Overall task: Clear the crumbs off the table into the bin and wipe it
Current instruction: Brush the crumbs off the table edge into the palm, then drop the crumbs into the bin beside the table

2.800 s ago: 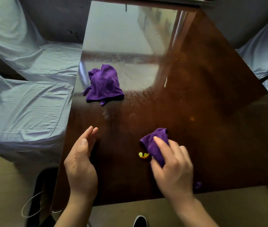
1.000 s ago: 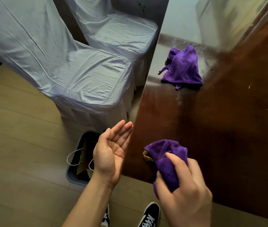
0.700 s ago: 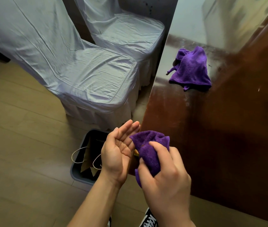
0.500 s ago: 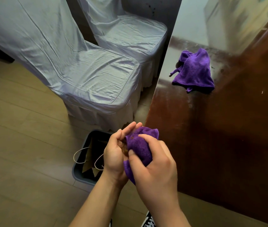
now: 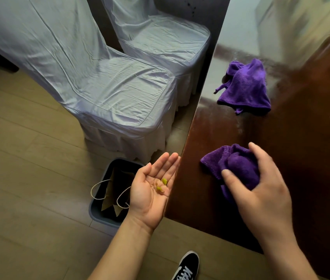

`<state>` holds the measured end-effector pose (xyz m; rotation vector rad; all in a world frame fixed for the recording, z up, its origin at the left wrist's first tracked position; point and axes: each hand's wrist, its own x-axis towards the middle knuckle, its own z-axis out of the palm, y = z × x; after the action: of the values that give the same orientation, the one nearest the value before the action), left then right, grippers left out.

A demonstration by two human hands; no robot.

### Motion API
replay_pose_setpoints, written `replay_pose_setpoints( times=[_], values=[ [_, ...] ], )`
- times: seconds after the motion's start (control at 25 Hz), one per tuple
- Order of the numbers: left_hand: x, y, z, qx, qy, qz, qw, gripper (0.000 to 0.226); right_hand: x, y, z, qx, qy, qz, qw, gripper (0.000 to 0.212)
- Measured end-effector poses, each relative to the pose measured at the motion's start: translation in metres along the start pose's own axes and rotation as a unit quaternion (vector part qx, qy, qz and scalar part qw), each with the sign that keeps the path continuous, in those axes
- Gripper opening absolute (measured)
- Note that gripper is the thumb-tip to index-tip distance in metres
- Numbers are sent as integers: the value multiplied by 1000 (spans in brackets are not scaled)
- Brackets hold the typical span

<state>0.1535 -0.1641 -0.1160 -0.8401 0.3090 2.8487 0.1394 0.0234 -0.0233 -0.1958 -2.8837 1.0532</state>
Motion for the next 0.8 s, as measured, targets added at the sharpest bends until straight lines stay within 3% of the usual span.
replay_pose_setpoints(
  times=[0.12, 0.24, 0.36, 0.48, 0.68, 0.8],
  values=[
    [2, 0, 1, 11, 15, 4, 1000, 45, -6, -11, 24, -143, 2, -96, 985, 64],
    [3, 0, 1, 26, 23, -4, 999, 49, -29, -35, 54, -101, -14, -187, 977, 50],
    [-2, 0, 1, 13, -23, -28, 999, 45, -41, -55, 76, -29, -50, -224, 973, 47],
    [-6, 5, 2, 1, -49, -47, 998, 41, -38, -63, 78, 80, -77, -209, 972, 46],
    [-1, 18, -21, 3, 40, 9, 999, 43, -19, -61, 68, 284, -77, -106, 950, 40],
    [-7, 36, -40, -22, 46, 36, 998, 43, -10, -63, 70, 310, -91, -69, 944, 52]
  ],
)
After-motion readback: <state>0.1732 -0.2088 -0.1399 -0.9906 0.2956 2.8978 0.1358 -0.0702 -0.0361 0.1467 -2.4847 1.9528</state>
